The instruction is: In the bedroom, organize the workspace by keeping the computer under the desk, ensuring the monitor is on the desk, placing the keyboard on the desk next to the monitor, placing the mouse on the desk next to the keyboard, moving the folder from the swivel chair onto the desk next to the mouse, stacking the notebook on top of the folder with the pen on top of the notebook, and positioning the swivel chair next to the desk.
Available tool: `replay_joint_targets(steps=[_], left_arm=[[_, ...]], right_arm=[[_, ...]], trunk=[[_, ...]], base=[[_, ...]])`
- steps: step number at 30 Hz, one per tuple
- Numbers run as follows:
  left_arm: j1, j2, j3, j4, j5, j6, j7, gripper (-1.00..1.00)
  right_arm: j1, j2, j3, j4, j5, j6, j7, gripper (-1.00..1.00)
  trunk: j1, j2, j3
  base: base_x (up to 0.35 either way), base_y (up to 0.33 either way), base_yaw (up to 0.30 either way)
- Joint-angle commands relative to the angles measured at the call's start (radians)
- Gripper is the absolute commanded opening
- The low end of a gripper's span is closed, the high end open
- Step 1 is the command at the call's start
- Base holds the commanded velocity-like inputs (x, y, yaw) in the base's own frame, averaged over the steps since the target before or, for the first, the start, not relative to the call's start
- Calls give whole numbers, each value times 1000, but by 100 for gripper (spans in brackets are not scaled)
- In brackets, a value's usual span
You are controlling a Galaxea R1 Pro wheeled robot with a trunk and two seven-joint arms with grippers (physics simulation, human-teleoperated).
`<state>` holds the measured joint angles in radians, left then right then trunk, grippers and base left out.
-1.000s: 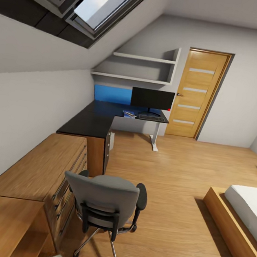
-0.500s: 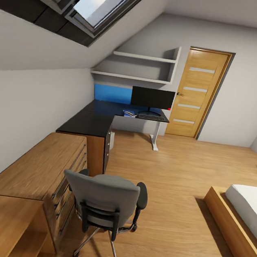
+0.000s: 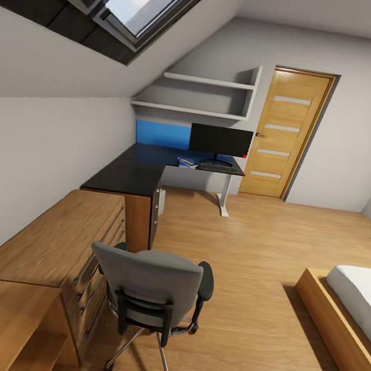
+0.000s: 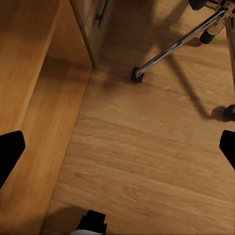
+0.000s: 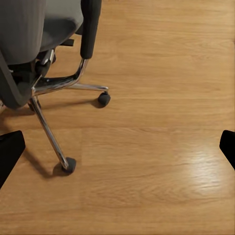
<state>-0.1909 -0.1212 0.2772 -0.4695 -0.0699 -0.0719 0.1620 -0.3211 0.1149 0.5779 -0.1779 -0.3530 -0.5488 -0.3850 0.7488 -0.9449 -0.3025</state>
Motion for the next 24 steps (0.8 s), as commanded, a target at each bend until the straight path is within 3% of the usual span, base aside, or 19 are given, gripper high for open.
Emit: replay_joint_targets(steps=[1, 10, 24], left_arm=[[-1, -1, 5, 0, -7, -3, 1, 100], [-1, -2, 6, 1, -7, -8, 3, 100], [-1, -6, 8, 2, -3, -9, 4, 100]], right_arm=[[-1, 0, 9, 1, -8, -3, -5, 100], [-1, 2, 10, 1, -7, -3, -5, 100], [-1, 2, 11, 2, -6, -3, -5, 100]], trunk=[[4, -8, -4], [39, -71, -33], [92, -169, -77]], base=[[0, 0, 0], [0, 0, 1], [0, 0, 157]])
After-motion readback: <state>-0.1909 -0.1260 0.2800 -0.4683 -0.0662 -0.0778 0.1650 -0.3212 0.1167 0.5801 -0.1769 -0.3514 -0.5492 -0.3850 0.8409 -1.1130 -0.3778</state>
